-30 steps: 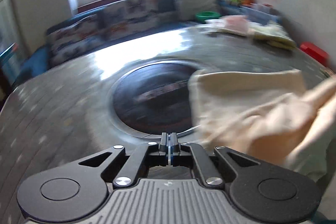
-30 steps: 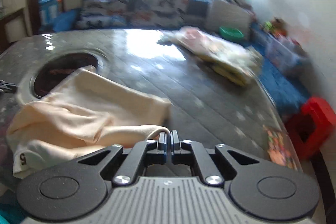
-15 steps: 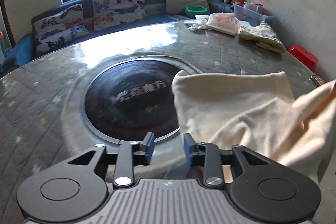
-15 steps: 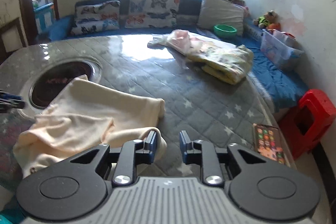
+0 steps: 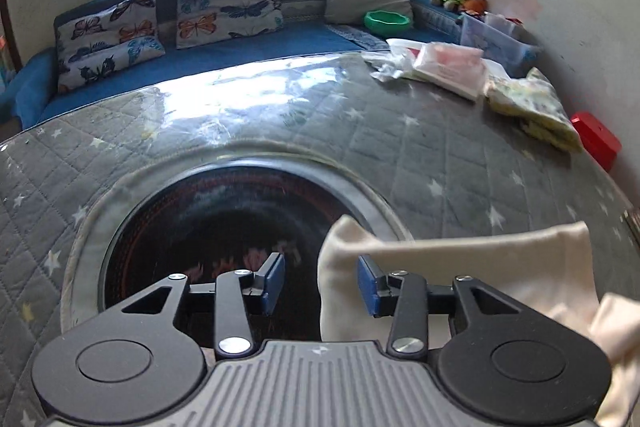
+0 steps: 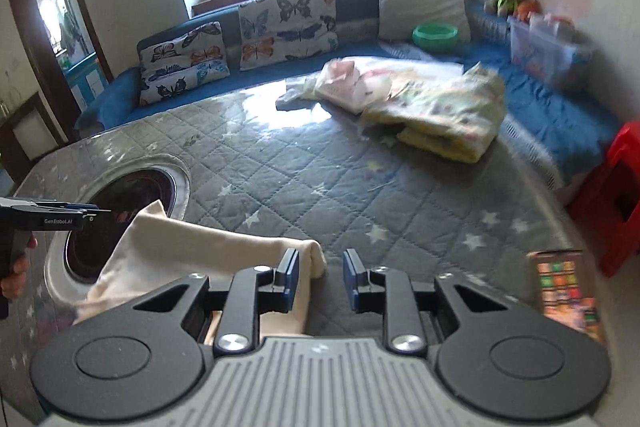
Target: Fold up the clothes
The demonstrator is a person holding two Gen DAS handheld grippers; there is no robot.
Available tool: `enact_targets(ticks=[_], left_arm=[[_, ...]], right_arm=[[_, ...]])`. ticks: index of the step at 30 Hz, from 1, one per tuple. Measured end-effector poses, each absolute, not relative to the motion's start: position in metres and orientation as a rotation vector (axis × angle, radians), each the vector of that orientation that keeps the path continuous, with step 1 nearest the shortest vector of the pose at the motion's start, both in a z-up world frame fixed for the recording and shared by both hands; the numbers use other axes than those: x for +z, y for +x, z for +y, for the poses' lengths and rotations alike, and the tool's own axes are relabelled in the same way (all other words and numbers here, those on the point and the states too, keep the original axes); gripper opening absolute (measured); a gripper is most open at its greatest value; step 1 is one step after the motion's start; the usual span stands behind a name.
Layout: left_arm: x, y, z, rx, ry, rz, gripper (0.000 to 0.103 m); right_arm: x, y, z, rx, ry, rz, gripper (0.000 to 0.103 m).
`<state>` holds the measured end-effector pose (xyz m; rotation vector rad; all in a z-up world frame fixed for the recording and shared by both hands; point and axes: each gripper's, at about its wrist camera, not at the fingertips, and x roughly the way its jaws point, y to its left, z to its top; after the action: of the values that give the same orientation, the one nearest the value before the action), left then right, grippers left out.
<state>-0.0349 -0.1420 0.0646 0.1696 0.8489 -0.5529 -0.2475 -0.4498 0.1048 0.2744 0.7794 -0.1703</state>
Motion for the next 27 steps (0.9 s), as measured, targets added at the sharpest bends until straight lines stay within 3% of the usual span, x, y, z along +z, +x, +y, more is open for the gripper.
enact_targets(ticks=[11, 18, 21, 25, 27], left_arm=[[0.048, 0.002, -0.172, -0.541, 0.213, 0.893, 0.045], [0.028, 0.017, -0.185, -0.543, 0.222, 0.952, 0.043], [0.025, 0.018, -0.186, -0.556, 0.214, 0.957, 0.036], [0.027, 0.018, -0.189, -0.597, 0.206, 0.958, 0.016], [0.027, 0.017, -0.192, -0.606, 0.213, 0.950, 0.014]], right_arm=[[0.049, -0.184, -0.467, -0.115, 0.417, 0.902, 0.024], [0.042, -0.179, -0.474, -0.069, 0.514, 0.930, 0.024], [0.042, -0.177, -0.480, -0.085, 0.535, 0.937, 0.024], [0.041, -0.176, -0.488, -0.093, 0.581, 0.941, 0.024], [0.036, -0.176, -0.492, -0.080, 0.636, 0.949, 0.024]])
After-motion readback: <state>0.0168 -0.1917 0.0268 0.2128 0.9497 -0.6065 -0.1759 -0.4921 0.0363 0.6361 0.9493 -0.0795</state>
